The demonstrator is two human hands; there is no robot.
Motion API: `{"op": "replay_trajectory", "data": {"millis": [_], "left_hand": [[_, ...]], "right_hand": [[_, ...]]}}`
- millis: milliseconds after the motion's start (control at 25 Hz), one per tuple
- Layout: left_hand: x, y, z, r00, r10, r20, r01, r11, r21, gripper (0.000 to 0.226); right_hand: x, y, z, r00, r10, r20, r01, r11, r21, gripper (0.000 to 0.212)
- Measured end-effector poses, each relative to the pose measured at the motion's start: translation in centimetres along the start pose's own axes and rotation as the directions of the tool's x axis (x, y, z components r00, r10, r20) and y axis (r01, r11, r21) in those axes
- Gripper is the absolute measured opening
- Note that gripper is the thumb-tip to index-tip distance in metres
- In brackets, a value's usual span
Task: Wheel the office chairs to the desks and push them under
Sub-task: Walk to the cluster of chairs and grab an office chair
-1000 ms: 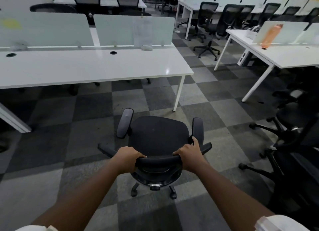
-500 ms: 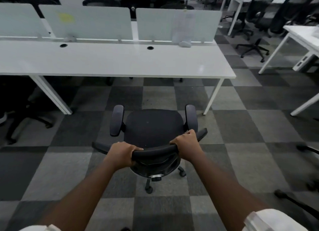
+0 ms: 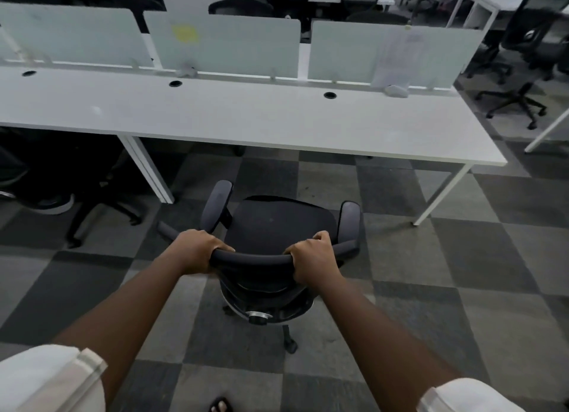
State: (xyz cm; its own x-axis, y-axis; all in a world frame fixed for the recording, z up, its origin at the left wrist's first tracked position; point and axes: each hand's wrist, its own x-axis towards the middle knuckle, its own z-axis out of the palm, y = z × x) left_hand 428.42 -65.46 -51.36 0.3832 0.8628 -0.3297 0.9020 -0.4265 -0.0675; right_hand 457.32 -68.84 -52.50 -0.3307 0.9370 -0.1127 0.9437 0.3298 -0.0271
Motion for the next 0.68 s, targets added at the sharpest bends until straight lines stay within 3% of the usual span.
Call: {"op": "replay_trajectory", "data": {"millis": [200, 400, 680], "left_hand": [[0.1, -8.9, 0.4, 1.0, -0.021, -0.002, 0.021, 1.0, 0.001, 0.049], [1.5, -14.0, 0.3, 1.0, -0.016, 0.026, 0.017, 0.997, -0.07, 0.055], [5.5, -24.1, -1.2, 0.995, -0.009, 0.103, 0.01, 1.0, -0.01, 0.059]], "right_hand": [[7.4, -6.2, -0.7, 0.999, -0.003, 0.038, 0.003, 1.0, -0.001, 0.04], [14.0, -8.2, -2.1, 0.997, 0.007, 0.077, -0.006, 1.0, -0.008, 0.043], [23.6, -12.6, -2.7, 1.0, -0.026, 0.01, 0.026, 0.998, -0.057, 0.037]]}}
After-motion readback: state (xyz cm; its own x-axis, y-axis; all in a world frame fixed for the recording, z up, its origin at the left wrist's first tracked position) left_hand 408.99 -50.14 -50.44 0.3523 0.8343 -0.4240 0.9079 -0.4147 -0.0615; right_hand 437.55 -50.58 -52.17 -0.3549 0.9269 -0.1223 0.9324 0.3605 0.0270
